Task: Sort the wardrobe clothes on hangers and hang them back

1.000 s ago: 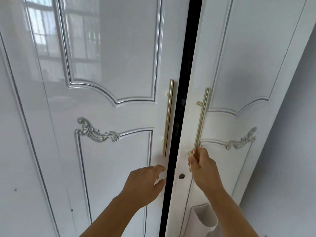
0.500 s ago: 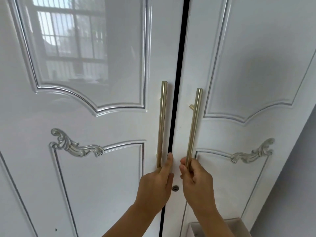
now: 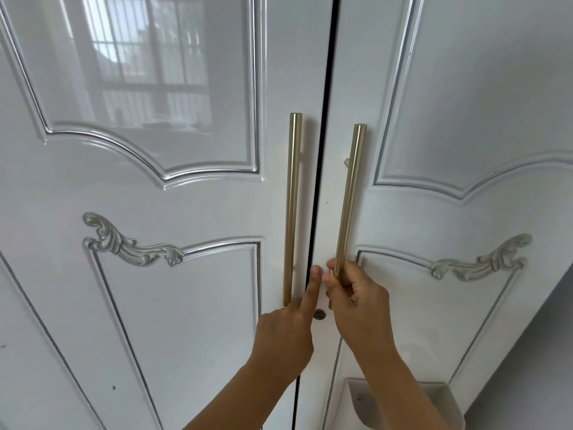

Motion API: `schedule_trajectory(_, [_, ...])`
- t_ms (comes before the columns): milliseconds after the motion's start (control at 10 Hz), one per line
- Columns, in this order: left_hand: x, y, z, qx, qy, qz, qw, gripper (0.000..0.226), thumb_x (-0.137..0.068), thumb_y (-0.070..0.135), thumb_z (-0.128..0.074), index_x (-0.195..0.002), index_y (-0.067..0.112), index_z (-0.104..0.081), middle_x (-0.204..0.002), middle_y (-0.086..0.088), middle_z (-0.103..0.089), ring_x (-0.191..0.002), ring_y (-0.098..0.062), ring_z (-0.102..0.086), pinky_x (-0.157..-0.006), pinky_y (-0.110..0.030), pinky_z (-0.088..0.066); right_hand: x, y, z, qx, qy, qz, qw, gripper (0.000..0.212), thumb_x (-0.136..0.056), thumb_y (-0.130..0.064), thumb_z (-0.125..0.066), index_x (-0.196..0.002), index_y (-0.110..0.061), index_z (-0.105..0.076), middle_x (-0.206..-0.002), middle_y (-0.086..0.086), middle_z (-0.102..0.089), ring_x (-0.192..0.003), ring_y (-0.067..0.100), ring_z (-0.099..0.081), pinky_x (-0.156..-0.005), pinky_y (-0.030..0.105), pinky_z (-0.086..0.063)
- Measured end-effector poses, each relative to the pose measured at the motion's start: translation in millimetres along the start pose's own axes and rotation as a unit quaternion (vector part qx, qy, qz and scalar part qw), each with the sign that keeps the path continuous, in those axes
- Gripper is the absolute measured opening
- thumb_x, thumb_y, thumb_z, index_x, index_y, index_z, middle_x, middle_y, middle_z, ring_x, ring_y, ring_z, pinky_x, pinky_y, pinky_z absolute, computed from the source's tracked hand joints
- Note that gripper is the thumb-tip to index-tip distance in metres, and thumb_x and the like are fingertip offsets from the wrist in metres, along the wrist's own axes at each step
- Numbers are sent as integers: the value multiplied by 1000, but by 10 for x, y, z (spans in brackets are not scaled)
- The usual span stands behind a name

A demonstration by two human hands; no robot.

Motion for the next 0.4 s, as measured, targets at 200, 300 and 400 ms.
schedule_trajectory(200, [142, -97, 32, 77, -10, 19, 997, 73, -100, 33, -38, -143, 37, 20, -116, 14, -60, -87, -7, -62, -78, -17, -50, 86, -20, 231, 113, -39, 4, 993, 24, -89, -37, -59, -112, -33, -54, -93, -16, -63, -84, -5, -59, -67, 6, -42])
schedule_trajectory(300, [291, -197, 102, 85, 18, -14, 996, 44, -99, 32, -39, -143, 37, -33, -101, 15, -66, -81, -5, -63, -73, -18, -50, 213, 38, 417, 159, -15, -15, 987, 35, -89, -38, -58, -121, -24, -56, -95, -9, -64, -89, 1, -59, -71, 12, -43])
schedule_trajectory(400, [410, -278, 215, 79, 26, -84, 993, 28, -87, 33, -44, -93, 34, -71, -58, 18, -59, -46, 0, -55, -42, -12, -41, 336, 46, 569, 215, 4, -17, 977, 40, -90, -36, -57, -125, -17, -56, -95, -7, -63, -89, 6, -59, -79, 27, -49])
Point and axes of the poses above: each hand's wrist, its own x-axis away from the middle knuckle, its own z-axis out of the back of the hand, y = z × x, the point moved 1 cm from there along -x, towards the middle knuckle
